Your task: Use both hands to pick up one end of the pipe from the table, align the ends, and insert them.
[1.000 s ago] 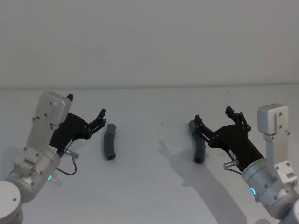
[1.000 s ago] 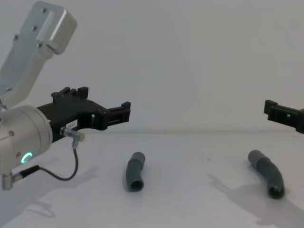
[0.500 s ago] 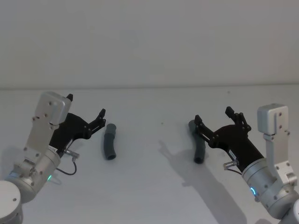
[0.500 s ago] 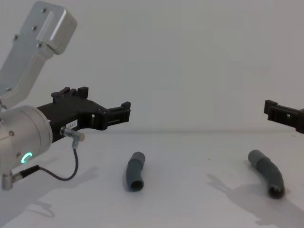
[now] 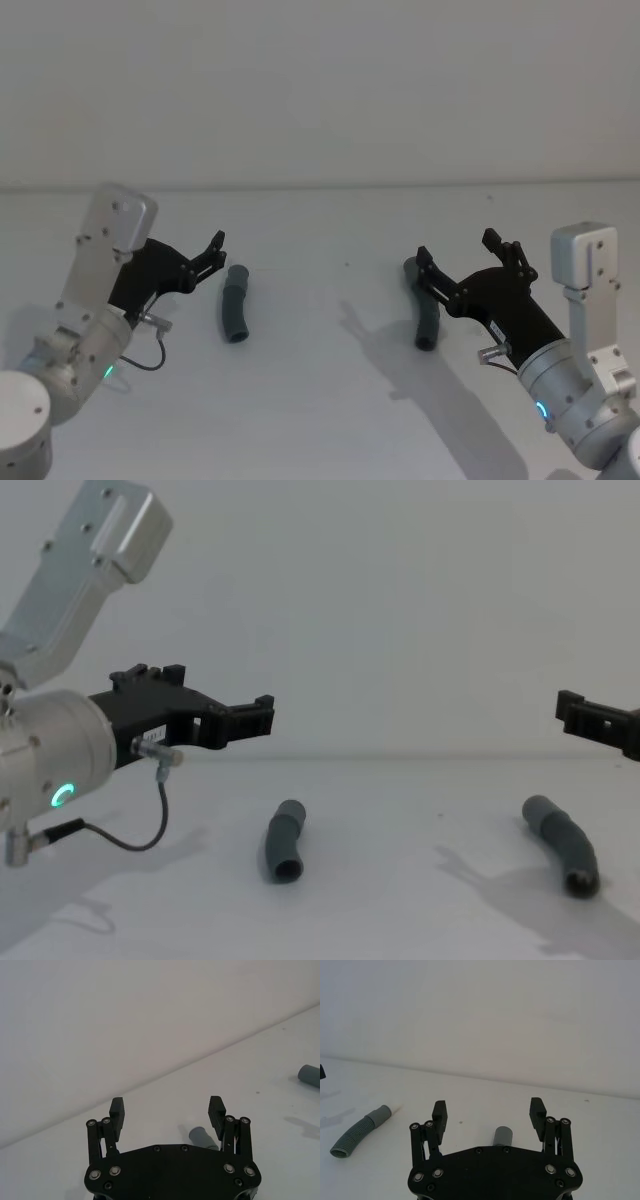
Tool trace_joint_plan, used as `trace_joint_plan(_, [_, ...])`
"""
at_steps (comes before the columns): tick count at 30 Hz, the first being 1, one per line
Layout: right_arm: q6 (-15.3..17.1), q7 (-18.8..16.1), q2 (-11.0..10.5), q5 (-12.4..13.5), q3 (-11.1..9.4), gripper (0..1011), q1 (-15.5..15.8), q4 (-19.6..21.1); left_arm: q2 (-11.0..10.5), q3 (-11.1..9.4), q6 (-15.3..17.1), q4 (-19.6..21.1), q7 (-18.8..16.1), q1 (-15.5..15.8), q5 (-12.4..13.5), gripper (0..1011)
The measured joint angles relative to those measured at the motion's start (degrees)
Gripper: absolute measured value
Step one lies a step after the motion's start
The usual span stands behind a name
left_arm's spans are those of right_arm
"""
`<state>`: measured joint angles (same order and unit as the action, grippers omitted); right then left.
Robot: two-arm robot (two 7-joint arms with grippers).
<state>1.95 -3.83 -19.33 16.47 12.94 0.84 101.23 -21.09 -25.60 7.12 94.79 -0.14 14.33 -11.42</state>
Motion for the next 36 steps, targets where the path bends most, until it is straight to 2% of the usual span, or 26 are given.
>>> trace_joint_plan(1, [0.0, 0.0, 0.0, 0.0, 0.0, 1003, 0.0, 0.0, 0.0, 0.0, 0.0, 0.0, 0.0, 0.0, 0.0, 1002])
trace_joint_plan(3, [0.0, 0.0, 0.0, 0.0, 0.0, 1003, 0.0, 0.0, 0.57, 0.2, 2.89, 0.58, -0.24, 0.63, -0.33, 1002])
trace_joint_plan(4, [0.0, 0.0, 0.0, 0.0, 0.0, 1003, 0.0, 0.0, 0.57, 0.2, 2.89, 0.58, -0.24, 0.63, -0.33, 1002])
trace_joint_plan(6, [0.0, 0.0, 0.0, 0.0, 0.0, 1003, 0.0, 0.0, 1.24, 0.39, 5.76, 0.91, -0.46, 1.31, -0.77, 1001])
trace_joint_plan(7, [0.0, 0.0, 0.0, 0.0, 0.0, 1003, 0.0, 0.0, 1.24, 0.39, 5.76, 0.91, -0.46, 1.31, -0.77, 1001])
trace_joint_plan(11, [0.0, 0.0, 0.0, 0.0, 0.0, 1004, 0.0, 0.0, 2.34, 0.5, 9.59, 0.96, -0.62, 2.76, -1.3, 1001])
trace_joint_plan(17, [0.0, 0.0, 0.0, 0.0, 0.0, 1003, 0.0, 0.0, 3.74, 0.31, 13.64, -0.23, -0.49, 4.74, -1.81, 1002])
trace_joint_plan(19, [0.0, 0.0, 0.0, 0.0, 0.0, 1003, 0.0, 0.0, 4.47, 0.03, 15.9, -1.24, -0.05, 5.9, -2.09, 1002])
trace_joint_plan(21, [0.0, 0.0, 0.0, 0.0, 0.0, 1003, 0.0, 0.0, 4.74, -0.08, 16.37, -1.61, 0.07, 6.31, -2.16, 1002])
trace_joint_plan(26, [0.0, 0.0, 0.0, 0.0, 0.0, 1003, 0.0, 0.0, 6.15, -0.85, 20.39, -4.1, 1.37, 8.68, -2.68, 1002])
trace_joint_plan(36, [0.0, 0.01, 0.0, 0.0, 0.0, 1003, 0.0, 0.0, 7.62, -2.1, 23.84, -7.75, 2.86, 10.85, -2.84, 1002])
